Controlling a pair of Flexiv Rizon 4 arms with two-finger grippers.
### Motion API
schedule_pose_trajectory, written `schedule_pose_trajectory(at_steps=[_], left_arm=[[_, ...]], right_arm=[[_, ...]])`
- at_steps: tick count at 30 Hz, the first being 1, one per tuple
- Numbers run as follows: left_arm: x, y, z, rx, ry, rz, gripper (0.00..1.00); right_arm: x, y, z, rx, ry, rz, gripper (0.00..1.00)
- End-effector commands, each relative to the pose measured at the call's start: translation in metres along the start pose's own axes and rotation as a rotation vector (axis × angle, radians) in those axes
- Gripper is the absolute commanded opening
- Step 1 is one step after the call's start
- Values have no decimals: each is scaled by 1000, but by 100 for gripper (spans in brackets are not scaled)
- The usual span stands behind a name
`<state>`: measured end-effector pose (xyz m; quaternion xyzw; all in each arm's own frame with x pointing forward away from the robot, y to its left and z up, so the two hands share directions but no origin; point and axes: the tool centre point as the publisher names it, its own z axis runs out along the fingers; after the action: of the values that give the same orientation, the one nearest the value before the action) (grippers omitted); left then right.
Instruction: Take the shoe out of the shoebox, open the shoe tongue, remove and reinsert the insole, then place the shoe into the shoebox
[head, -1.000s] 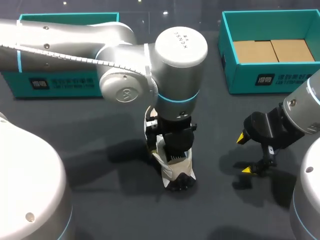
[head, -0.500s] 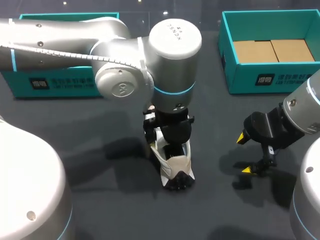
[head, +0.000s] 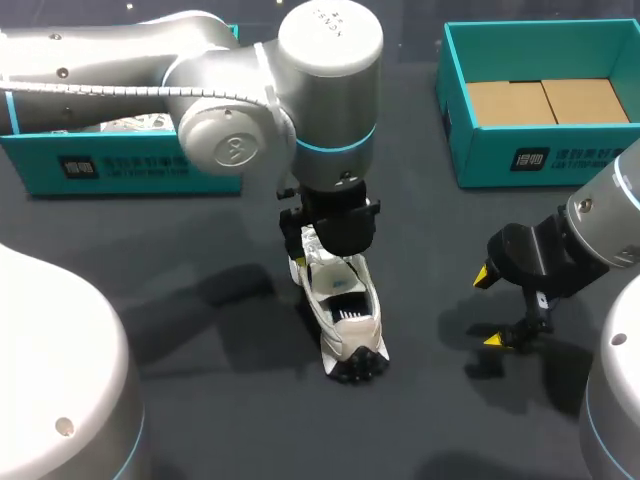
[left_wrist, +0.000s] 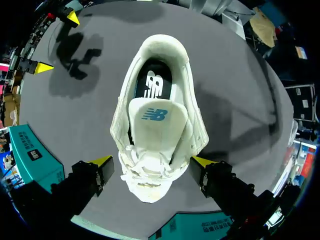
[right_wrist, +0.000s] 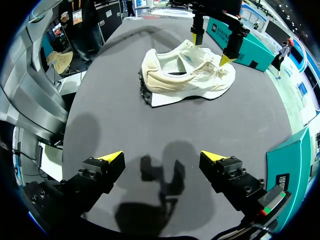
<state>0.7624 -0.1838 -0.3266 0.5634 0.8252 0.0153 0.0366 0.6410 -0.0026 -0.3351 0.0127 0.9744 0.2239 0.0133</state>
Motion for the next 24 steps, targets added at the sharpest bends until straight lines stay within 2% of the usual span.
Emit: schedule_pose_trajectory(at_steps=[1,8,10,12,13,14,15,16,17,20,24], left_arm=[[11,8,-15,7,-16,5,100],[16,21,-34,48,-25,43,98],[17,25,-41,55,-25,53,85],[18,30,-48,66,-24,69,81],[18,33,-51,79,-26,76,74],[18,35,-54,79,-27,77,71],[19,37,-57,82,-24,84,64],[19,39,-59,90,-28,91,48],[20,41,-61,91,-29,91,39],[22,40,-64,90,-25,103,35],[23,34,-63,91,-21,117,33]], right_arm=[[2,-1,-1,1,-3,0,100],[2,-1,-1,1,-3,0,100],[2,-1,-1,1,-3,0,100],[2,-1,-1,1,-3,0,100],[2,-1,-1,1,-3,0,100],[2,-1,-1,1,-3,0,100],[2,-1,-1,1,-3,0,100],[2,-1,-1,1,-3,0,100],[2,-1,-1,1,-3,0,100],[2,-1,-1,1,-3,0,100],[2,-1,-1,1,-3,0,100]])
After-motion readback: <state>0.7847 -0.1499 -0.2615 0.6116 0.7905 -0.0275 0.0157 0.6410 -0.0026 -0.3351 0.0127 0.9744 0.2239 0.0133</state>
